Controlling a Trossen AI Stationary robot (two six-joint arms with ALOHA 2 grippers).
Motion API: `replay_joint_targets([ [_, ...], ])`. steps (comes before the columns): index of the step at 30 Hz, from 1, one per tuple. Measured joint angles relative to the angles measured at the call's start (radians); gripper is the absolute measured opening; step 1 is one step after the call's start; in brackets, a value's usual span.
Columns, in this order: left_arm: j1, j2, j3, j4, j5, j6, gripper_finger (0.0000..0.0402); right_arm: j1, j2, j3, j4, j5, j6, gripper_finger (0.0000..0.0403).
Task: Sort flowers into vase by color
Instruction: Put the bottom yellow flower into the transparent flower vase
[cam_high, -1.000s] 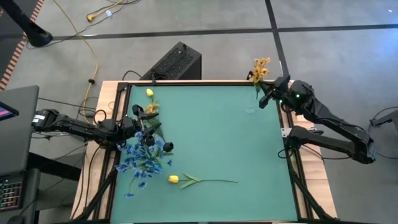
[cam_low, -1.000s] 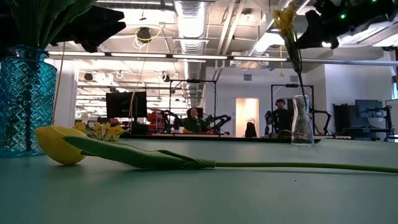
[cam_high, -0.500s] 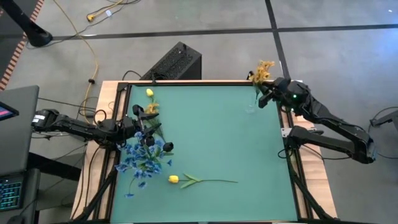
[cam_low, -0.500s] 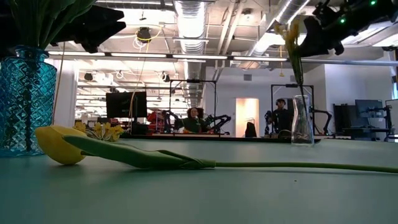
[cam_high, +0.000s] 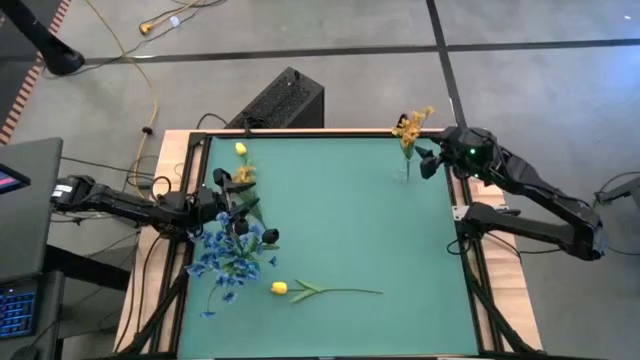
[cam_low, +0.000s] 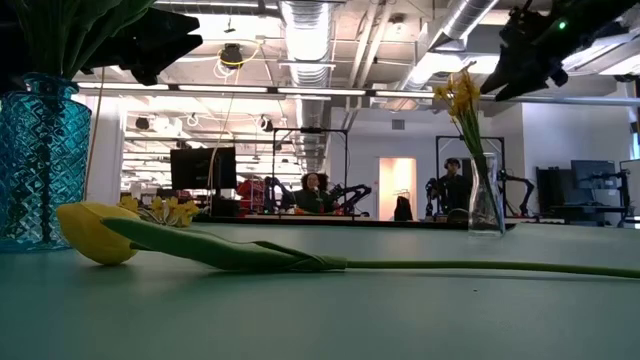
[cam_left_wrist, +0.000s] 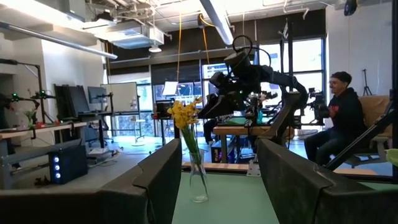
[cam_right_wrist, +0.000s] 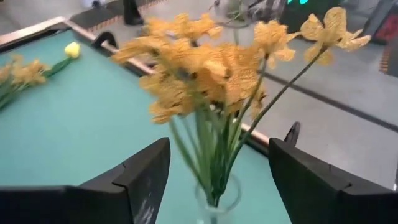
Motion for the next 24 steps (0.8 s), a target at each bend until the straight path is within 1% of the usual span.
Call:
replay_joint_targets([
  [3, 0.0, 0.0, 0.0, 0.0, 0.0, 0.0, 0.0199, 0.026, 0.018, 0.056, -0.07, -0.041, 0.002, 0.0297],
  [10, 0.0, 0.0, 0.0, 0.0, 0.0, 0.003, 0.0199, 0.15, 0.111, 0.19, -0.199, -0.07, 0.05, 0.0297],
  [16, 0.0, 0.0, 0.0, 0.0, 0.0, 0.004, 0.0199, 0.304, 0.241, 0.279, -0.224, -0.098, 0.109, 0.0297],
  [19, 0.0, 0.0, 0.0, 0.0, -0.001, 0.004, 0.0199, 0.399, 0.315, 0.32, -0.224, -0.122, 0.141, 0.0297],
  [24, 0.0, 0.0, 0.0, 0.0, -0.001, 0.004, 0.0199, 0.559, 0.44, 0.379, -0.224, -0.123, 0.193, 0.0297],
])
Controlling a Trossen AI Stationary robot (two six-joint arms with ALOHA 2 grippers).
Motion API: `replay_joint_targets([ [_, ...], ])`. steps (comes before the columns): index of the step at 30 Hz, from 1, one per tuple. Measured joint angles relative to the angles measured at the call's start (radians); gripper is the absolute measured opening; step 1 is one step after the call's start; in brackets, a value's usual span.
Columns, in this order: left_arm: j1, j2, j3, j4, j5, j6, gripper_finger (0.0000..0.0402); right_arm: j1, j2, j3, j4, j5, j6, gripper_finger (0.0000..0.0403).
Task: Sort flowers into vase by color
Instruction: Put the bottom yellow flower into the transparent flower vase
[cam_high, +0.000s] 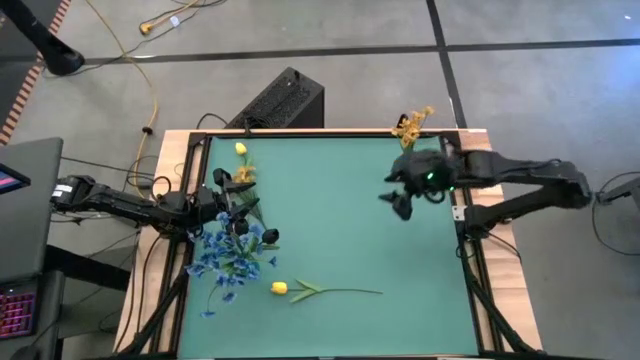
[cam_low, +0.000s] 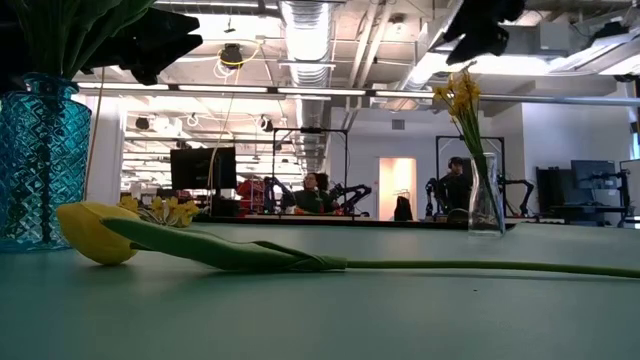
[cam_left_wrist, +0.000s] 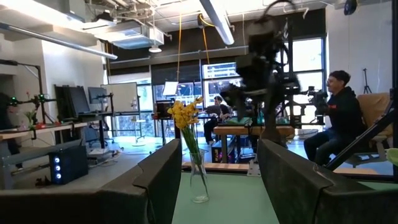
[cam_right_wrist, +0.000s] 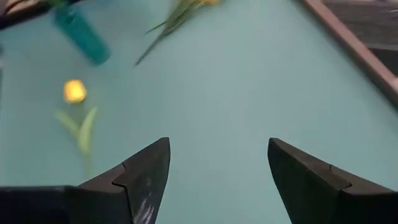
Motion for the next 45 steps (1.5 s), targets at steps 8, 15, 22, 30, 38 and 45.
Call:
replay_joint_targets([
  [8, 0.0, 0.0, 0.0, 0.001, 0.001, 0.0, 0.0199, 0.231, 0.198, 0.031, 0.047, 0.0, 0.147, 0.0297],
  [15, 0.0, 0.0, 0.0, 0.01, 0.085, -0.023, 0.0199, 0.39, 0.359, 0.031, 0.172, 0.0, 0.313, 0.0297],
  [22, 0.0, 0.0, 0.0, 0.015, 0.177, -0.106, 0.0199, 0.486, 0.504, 0.051, 0.406, -0.046, 0.342, 0.0296],
  [30, 0.0, 0.005, 0.001, -0.117, 0.236, -0.305, 0.0199, 0.556, 0.705, 0.224, 0.398, -0.046, 0.229, 0.029],
  [38, 0.0, 0.004, 0.001, -0.135, 0.237, -0.315, 0.0199, 0.587, 0.872, 0.308, 0.241, 0.035, 0.289, 0.0289],
  [45, 0.0, 0.004, 0.001, -0.119, 0.26, -0.305, 0.0199, 0.566, 0.97, 0.307, 0.325, 0.066, 0.299, 0.0289],
])
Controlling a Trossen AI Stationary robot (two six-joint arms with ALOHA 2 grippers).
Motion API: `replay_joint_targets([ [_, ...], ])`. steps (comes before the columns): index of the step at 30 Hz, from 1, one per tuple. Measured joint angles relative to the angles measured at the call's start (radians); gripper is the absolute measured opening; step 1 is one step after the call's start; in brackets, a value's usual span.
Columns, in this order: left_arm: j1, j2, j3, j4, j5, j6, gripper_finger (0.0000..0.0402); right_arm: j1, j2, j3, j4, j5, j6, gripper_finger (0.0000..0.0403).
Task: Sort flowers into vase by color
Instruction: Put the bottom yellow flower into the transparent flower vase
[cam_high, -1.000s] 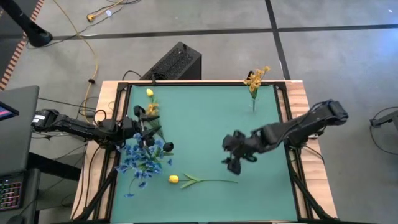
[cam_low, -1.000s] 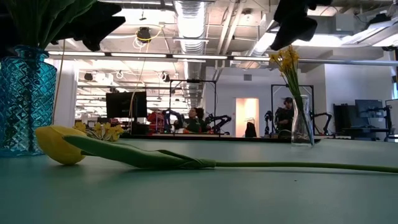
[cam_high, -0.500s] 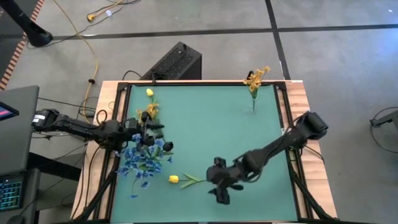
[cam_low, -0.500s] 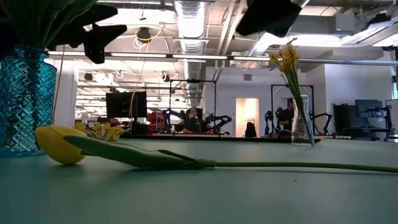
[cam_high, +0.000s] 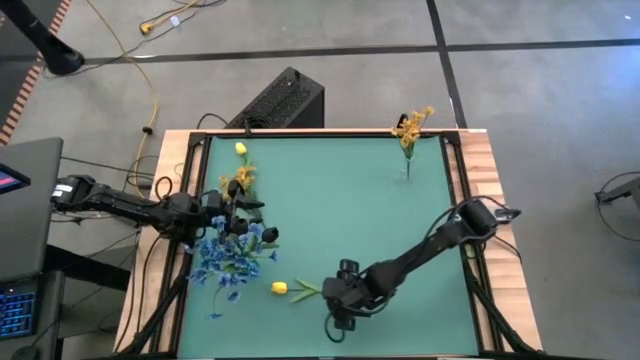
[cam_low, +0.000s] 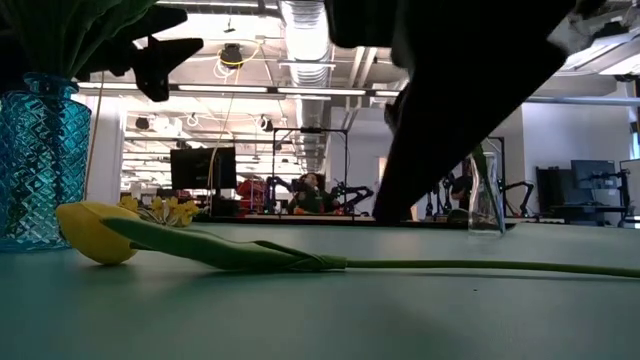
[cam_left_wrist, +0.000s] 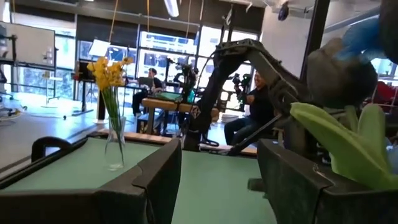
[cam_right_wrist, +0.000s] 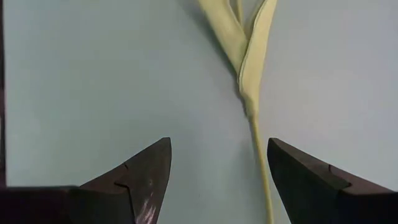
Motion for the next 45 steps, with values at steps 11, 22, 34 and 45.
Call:
replay_joint_targets([
  [11, 0.0, 0.0, 0.0, 0.069, 0.001, 0.057, 0.0199, 0.008, 0.027, 0.0, 0.023, 0.165, 0.011, 0.0289],
  [22, -0.001, 0.002, 0.0, 0.063, 0.053, 0.026, 0.0199, 0.025, 0.114, 0.003, 0.026, 0.14, 0.053, 0.0258],
  [34, -0.001, 0.003, 0.0, 0.041, 0.078, -0.014, 0.0199, 0.029, 0.101, 0.0, 0.018, 0.102, 0.071, 0.0016],
  [45, -0.001, 0.003, 0.0, 0.039, 0.091, -0.018, 0.0199, 0.127, -0.061, -0.07, -0.17, 0.465, 0.27, 0.0016],
])
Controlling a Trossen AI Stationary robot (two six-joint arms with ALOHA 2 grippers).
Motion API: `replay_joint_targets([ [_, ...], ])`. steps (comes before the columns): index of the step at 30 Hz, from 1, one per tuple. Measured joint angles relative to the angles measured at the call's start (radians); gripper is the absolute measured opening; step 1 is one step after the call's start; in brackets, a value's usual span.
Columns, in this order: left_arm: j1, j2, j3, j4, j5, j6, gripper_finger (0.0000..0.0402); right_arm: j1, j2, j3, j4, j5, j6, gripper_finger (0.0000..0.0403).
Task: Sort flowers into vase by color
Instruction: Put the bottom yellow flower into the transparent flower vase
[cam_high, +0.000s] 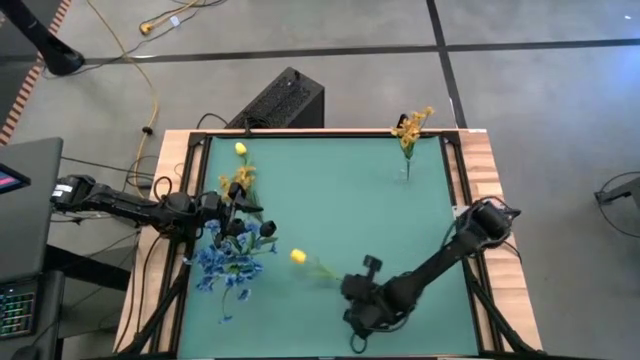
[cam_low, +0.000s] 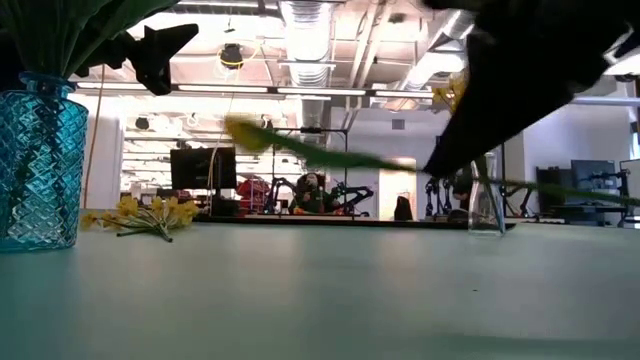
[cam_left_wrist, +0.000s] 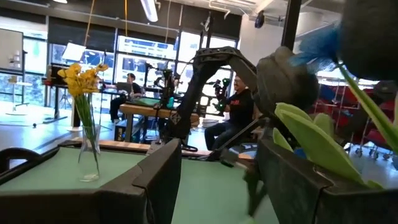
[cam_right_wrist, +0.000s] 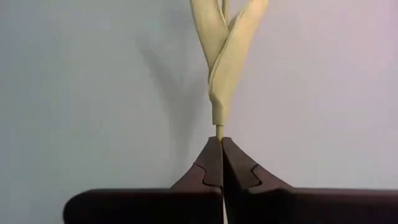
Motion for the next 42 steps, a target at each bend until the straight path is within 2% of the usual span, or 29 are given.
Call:
replay_joint_targets([
  [7, 0.0, 0.0, 0.0, 0.001, 0.01, -0.002, 0.0199, 0.06, -0.17, -0.159, 0.046, 0.332, 0.19, 0.0016],
  [16, 0.0, 0.0, 0.0, 0.005, 0.01, -0.004, 0.0199, 0.077, -0.358, -0.29, 0.044, 0.642, 0.24, 0.0016],
  [24, 0.0, 0.0, 0.0, -0.001, 0.01, 0.002, 0.0199, 0.047, -0.504, -0.318, -0.005, 0.749, 0.14, 0.0018],
  [28, 0.0, 0.0, 0.0, -0.004, 0.01, 0.006, 0.0199, 0.023, -0.585, -0.318, -0.106, 0.8, 0.138, 0.0018],
  [36, 0.0, 0.0, 0.0, -0.006, 0.008, 0.008, 0.0199, -0.032, -0.721, -0.318, -0.428, 0.911, 0.353, 0.0018],
  [42, 0.0, 0.0, 0.0, -0.034, -0.053, 0.041, 0.0199, -0.074, -0.795, -0.317, -0.608, 0.912, 0.431, 0.0018],
])
